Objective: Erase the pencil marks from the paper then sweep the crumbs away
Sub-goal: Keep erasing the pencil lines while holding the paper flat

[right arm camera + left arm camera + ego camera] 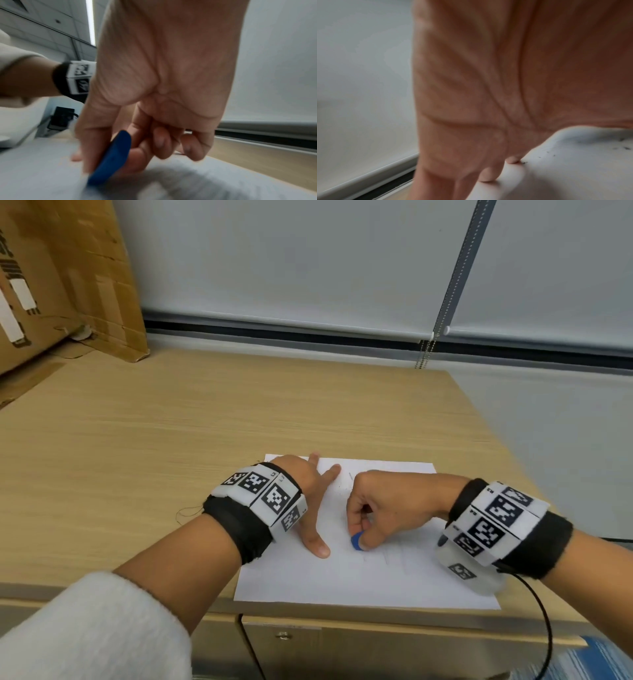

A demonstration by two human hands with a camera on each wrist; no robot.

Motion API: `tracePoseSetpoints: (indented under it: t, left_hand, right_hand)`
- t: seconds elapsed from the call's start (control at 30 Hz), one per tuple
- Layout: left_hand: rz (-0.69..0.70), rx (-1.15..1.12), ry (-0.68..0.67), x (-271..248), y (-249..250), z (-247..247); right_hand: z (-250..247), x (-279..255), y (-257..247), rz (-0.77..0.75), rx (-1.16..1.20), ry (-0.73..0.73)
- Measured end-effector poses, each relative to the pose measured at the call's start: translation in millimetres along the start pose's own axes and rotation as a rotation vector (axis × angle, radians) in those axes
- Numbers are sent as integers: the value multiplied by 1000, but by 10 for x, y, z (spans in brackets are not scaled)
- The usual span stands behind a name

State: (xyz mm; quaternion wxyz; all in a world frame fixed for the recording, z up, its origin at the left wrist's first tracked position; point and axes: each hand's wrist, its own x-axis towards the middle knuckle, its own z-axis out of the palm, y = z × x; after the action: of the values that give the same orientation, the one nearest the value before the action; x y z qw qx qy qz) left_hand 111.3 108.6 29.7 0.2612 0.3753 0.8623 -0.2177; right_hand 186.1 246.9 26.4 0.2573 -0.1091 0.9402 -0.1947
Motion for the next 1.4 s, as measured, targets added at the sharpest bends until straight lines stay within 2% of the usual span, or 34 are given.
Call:
tracePoseSetpoints:
  t: [0.07,0.2,0.33,0.5,0.67,0.73,0.87,0.93,0.97,1.07,1.1,1.27,1.4]
  left_hand:
    - [-3,15,14,0,-4,1]
    - [0,12,6,-13,-2,-10]
    - [-8,22,1,8,14,-1]
    - [-11,8,-12,19,12,-10]
    - [-15,3,-17,3,26,-13]
    - [-17,7,-13,-13,32,-25]
    - [-23,6,-17,-51,43,-45]
    - [-20,15,-16,-51,45,-50]
    - [-20,15,-21,-51,44,-48]
    - [-21,13,-23,-50,40,-55]
    - [-20,11,-23,-54,34,-53]
    - [-4,22,15,-68,39,-39]
    - [-9,28,14,-75,32,-31]
  right_hand:
    - [-31,5,-27,-1,-10,-38]
    - [-95,31,-2,25,36,107]
    - [85,-47,-157,-55,-23,-42]
    - [5,-16,-75,-15,20,71]
    - [128,-75,-201,-69,-19,-65]
    - [2,14,-96,-46,-29,17]
    - [-224,249,139,17,-51,276]
    - [-236,291,154,32,-77,313]
    - [-224,282,132,30,-90,283]
    - [-217,239,29,43,-128,45]
    - [-251,254,16,51,-139,7]
    - [-365,344,60,64,-170,172]
    - [-308,296,-12,64,-198,-30]
